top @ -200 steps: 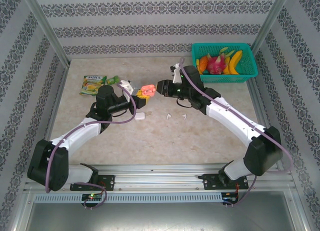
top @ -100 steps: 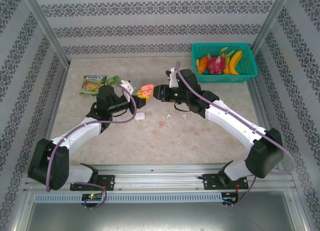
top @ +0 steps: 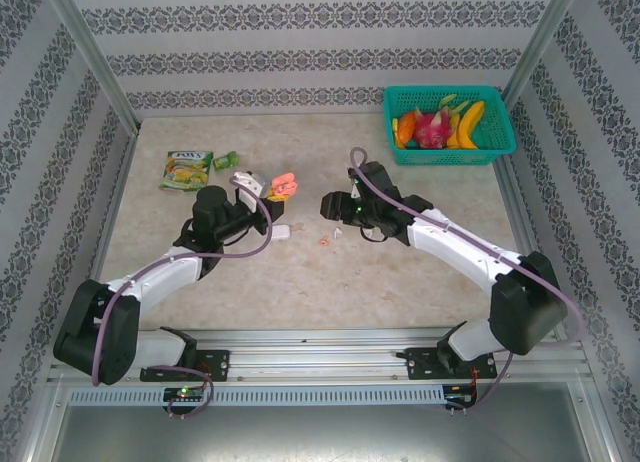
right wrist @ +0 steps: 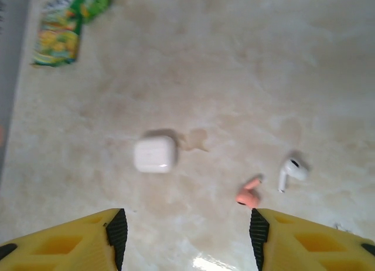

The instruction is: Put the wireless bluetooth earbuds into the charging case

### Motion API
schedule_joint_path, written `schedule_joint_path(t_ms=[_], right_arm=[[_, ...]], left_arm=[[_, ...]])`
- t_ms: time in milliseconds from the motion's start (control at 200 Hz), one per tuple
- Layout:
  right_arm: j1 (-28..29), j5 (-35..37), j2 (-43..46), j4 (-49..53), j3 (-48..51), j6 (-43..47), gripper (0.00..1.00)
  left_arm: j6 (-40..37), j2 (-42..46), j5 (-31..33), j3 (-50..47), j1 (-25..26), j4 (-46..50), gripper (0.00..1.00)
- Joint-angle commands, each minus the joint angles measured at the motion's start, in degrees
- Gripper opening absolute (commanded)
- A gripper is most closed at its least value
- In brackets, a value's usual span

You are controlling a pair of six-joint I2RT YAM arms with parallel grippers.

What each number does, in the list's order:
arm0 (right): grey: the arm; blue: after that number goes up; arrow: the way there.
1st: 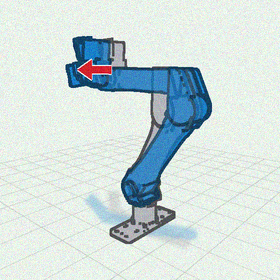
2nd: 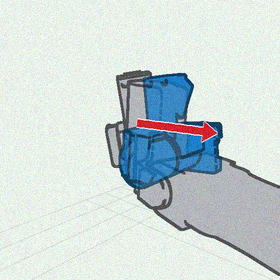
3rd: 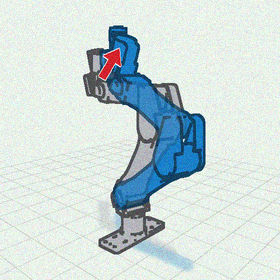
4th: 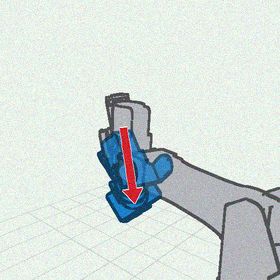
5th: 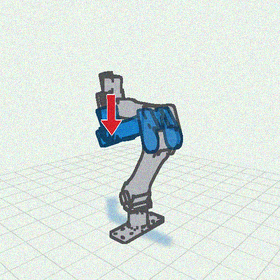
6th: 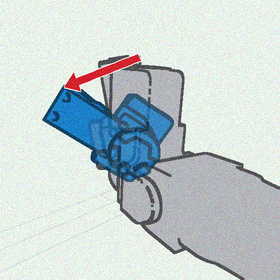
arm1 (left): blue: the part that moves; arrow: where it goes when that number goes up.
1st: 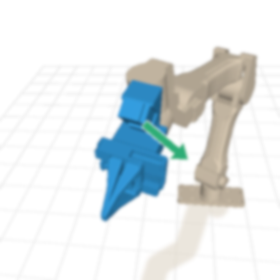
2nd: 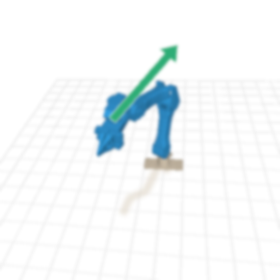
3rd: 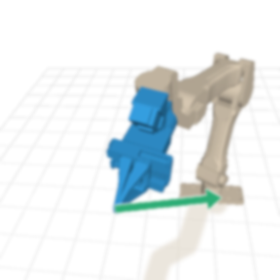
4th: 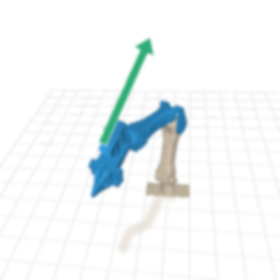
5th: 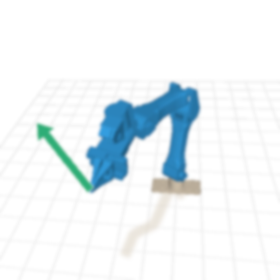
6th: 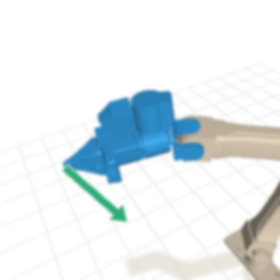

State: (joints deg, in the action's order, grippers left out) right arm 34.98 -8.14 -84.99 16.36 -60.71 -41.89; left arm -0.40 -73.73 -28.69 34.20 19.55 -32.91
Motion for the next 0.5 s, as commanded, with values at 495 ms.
schedule_joint_path(t_ms=[495], right_arm=[[2.81, -3.82, -20.29, -2.71, -4.38, -1.85, 0.60]], left_arm=[[-0.21, 6.51, 11.73, -2.49, -0.16, -2.51, 0.00]])
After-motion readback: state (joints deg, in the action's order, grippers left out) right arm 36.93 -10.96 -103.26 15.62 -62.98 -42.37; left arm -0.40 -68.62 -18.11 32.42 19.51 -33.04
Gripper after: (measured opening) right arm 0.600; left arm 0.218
